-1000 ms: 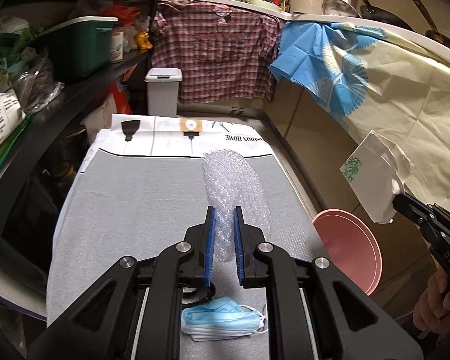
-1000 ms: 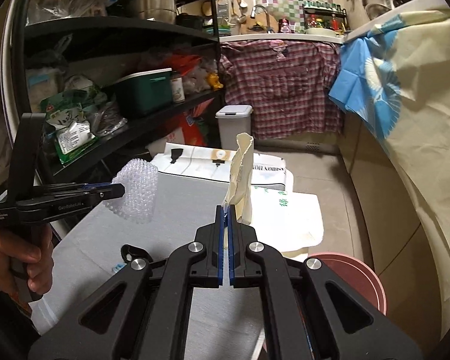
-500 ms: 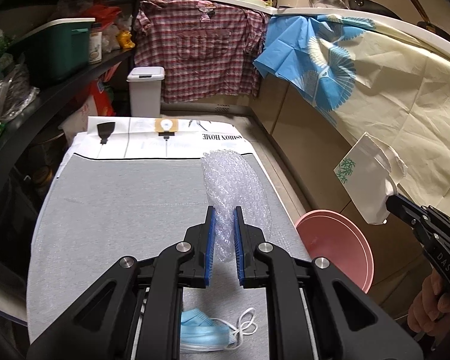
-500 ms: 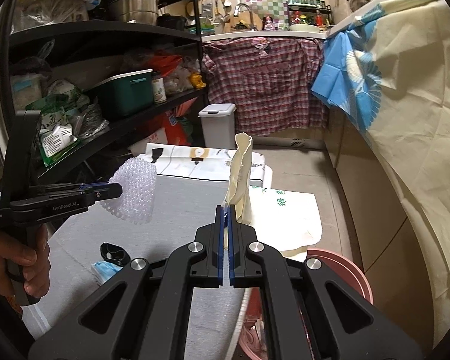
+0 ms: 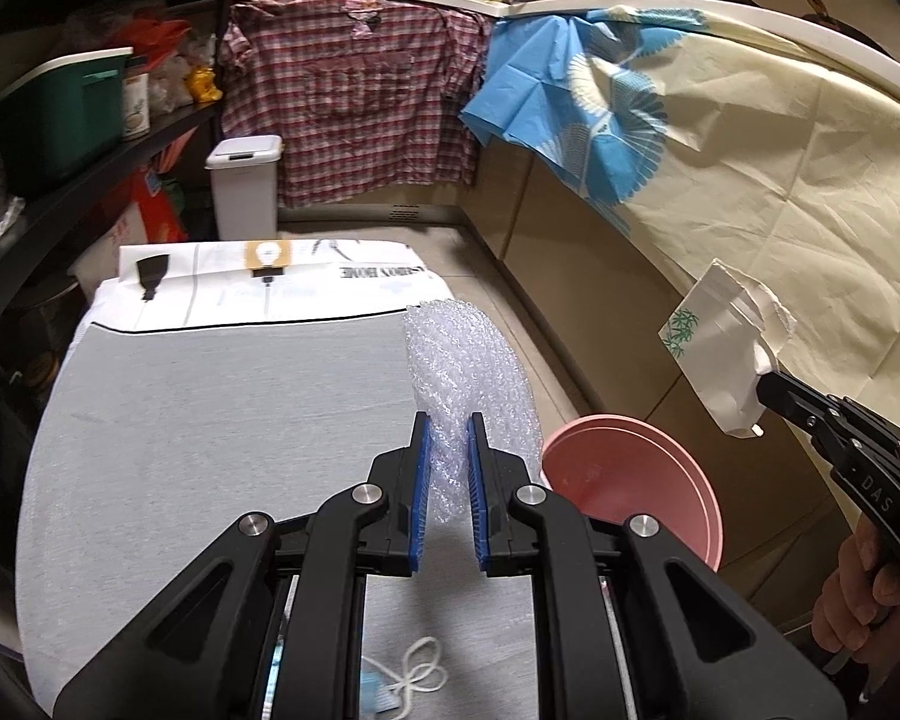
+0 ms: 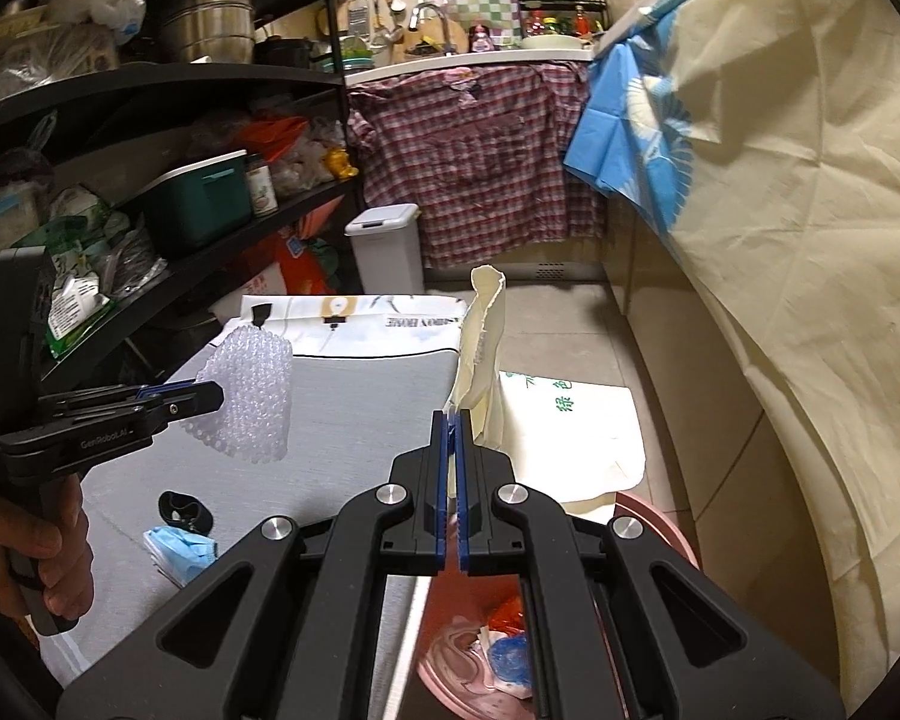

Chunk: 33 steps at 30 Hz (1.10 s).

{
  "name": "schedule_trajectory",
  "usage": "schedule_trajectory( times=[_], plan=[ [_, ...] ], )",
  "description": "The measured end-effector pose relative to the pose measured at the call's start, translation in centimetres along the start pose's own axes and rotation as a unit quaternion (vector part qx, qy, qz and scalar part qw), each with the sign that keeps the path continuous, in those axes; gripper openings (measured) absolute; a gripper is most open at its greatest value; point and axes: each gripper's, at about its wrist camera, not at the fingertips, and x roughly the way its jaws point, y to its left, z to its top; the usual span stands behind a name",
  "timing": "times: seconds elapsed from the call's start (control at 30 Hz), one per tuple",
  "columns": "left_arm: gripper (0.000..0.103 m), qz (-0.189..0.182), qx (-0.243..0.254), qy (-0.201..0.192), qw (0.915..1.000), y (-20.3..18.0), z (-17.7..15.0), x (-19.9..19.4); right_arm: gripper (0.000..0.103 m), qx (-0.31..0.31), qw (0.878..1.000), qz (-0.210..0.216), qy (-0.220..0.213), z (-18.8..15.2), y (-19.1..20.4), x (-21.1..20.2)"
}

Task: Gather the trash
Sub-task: 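Carry the foam net and paper box over the pink bucket with both tools, then open both tools to drop the foam net and paper box into the bucket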

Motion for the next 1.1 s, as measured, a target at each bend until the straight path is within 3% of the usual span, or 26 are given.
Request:
schedule_trajectory(
  times=[0.67, 1.1],
  plan=[
    [0.012, -0.069, 0.065, 0.021, 0.9953, -8.6, -1.2, 3.1, 0.002, 0.048, 0.998, -0.042, 0.028, -1.5, -4.8, -1.2],
    [0.012, -0.082, 0.089, 0.043, 0.9917, -10.9, -2.2, 4.8, 0.003, 0.055, 0.996, -0.051, 0.053, -2.1, -6.0, -0.4]
  ],
)
